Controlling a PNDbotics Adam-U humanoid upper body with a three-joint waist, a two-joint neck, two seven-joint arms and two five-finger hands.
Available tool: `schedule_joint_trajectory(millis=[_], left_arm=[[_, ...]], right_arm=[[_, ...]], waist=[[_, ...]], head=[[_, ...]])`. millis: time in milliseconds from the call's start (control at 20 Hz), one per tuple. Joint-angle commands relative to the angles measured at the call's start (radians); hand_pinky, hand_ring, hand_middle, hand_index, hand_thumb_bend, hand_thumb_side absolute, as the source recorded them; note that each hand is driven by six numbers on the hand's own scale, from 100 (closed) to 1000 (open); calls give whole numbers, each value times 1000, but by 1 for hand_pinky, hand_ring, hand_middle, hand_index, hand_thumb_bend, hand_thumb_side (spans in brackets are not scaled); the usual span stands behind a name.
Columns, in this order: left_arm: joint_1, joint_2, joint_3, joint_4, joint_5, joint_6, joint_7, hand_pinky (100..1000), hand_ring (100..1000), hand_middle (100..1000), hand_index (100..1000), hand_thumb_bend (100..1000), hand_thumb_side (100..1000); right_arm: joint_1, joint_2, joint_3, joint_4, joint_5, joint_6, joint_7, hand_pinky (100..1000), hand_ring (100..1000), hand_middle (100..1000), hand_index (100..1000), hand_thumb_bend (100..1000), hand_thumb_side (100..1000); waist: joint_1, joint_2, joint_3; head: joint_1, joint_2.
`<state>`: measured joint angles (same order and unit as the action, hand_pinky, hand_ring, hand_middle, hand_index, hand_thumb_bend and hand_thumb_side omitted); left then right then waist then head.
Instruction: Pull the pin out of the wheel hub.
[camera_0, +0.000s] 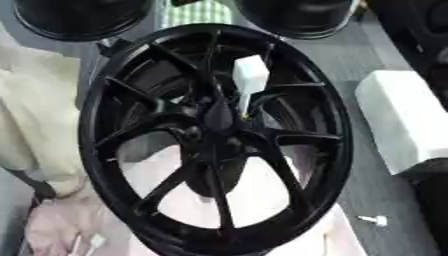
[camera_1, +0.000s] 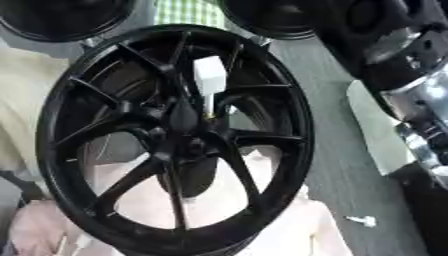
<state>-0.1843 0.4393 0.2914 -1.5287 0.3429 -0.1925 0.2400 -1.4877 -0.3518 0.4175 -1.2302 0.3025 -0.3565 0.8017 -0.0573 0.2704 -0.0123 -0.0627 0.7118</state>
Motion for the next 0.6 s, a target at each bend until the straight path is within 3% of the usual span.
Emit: schedule_joint_trajectory(millis=[50, 350, 600], left_arm=[[1, 21, 4, -8, 3, -1, 0, 768, 653, 584, 744, 676, 573], [3, 24, 5, -9, 3, -1, 0, 768, 653, 585, 744, 676, 574], [5, 28, 10, -8, 2, -2, 3, 769, 654, 585, 744, 677, 575]], right_arm=[[-26, -9, -42, -13, -28, 6, 62, 880, 844, 760, 809, 519, 475], [-7, -47, -31, -36, -109, 11, 105, 893, 865, 792, 834, 538, 502], [37, -136, 11, -113, -181, -9, 105, 901, 880, 823, 858, 565, 522]], waist=[[7, -28, 1], [5, -25, 0], [3, -18, -4]], head=[[9, 2], [19, -5], [13, -33]])
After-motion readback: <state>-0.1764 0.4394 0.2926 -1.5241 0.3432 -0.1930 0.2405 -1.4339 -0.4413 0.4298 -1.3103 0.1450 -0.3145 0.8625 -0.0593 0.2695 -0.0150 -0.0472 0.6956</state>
